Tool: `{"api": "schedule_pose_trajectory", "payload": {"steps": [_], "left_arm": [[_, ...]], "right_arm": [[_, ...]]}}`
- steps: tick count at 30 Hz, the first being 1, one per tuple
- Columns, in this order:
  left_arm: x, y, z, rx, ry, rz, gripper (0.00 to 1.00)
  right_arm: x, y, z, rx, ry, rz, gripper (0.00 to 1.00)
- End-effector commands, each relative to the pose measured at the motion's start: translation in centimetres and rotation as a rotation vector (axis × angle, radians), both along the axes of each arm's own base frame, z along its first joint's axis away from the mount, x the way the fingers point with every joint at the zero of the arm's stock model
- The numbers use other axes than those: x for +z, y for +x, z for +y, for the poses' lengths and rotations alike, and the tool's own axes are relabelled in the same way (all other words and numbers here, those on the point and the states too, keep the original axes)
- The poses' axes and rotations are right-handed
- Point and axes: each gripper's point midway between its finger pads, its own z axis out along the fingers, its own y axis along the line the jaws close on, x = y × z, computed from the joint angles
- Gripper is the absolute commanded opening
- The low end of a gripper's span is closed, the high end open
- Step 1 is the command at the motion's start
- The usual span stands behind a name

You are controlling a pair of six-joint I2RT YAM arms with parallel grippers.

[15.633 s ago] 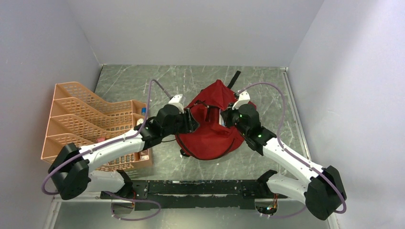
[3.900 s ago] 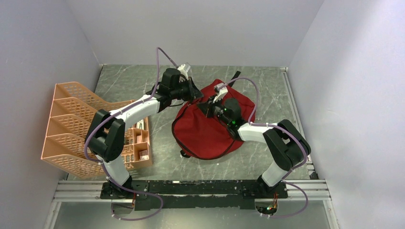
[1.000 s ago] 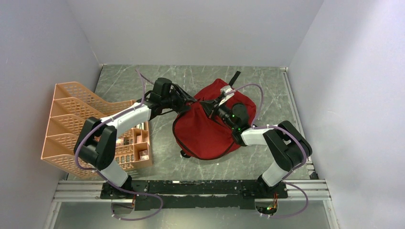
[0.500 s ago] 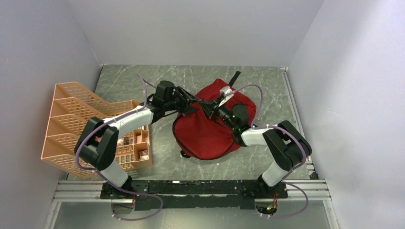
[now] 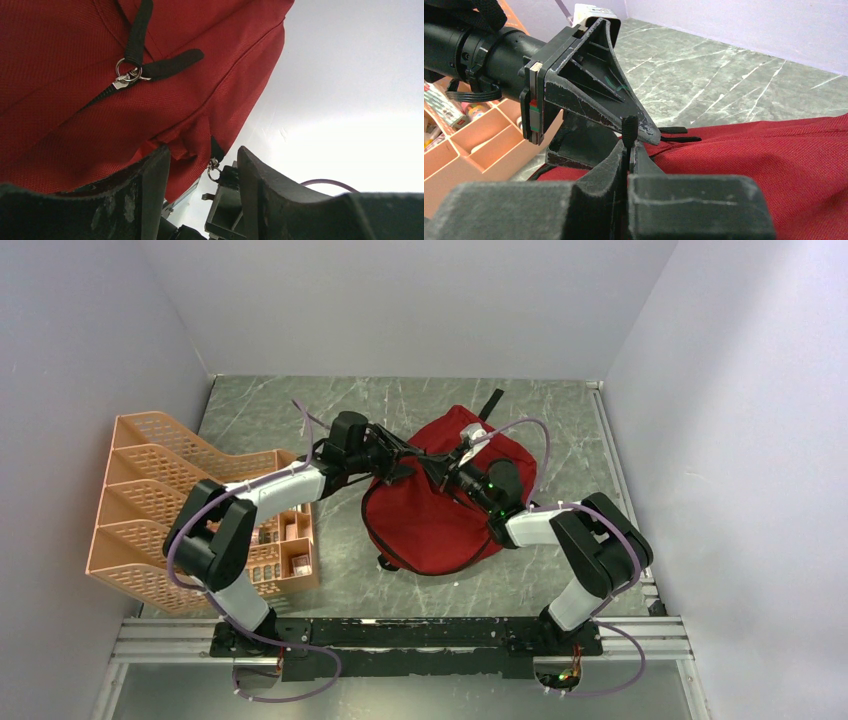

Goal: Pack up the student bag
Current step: Zip the student bag at the center of the board.

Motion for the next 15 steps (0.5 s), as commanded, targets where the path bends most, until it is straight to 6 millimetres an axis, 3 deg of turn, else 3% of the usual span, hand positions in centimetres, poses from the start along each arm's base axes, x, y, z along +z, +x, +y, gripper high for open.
{"api": "schedule_pose_trajectory", "payload": {"steps": [1,15], "left_arm": [[0.8,-0.9,-0.3,-0.020,-0.015,-0.002,0.57],[0.8,-2.2,0.3,0.004,-0.029,0.026,0.58]], "right_arm": [[2.6,-0.5,0.3,0.026,0.041,-0.103,0.00],[2.7,-0.4,0.4,0.033,0.047,-0.099,0.00]]}}
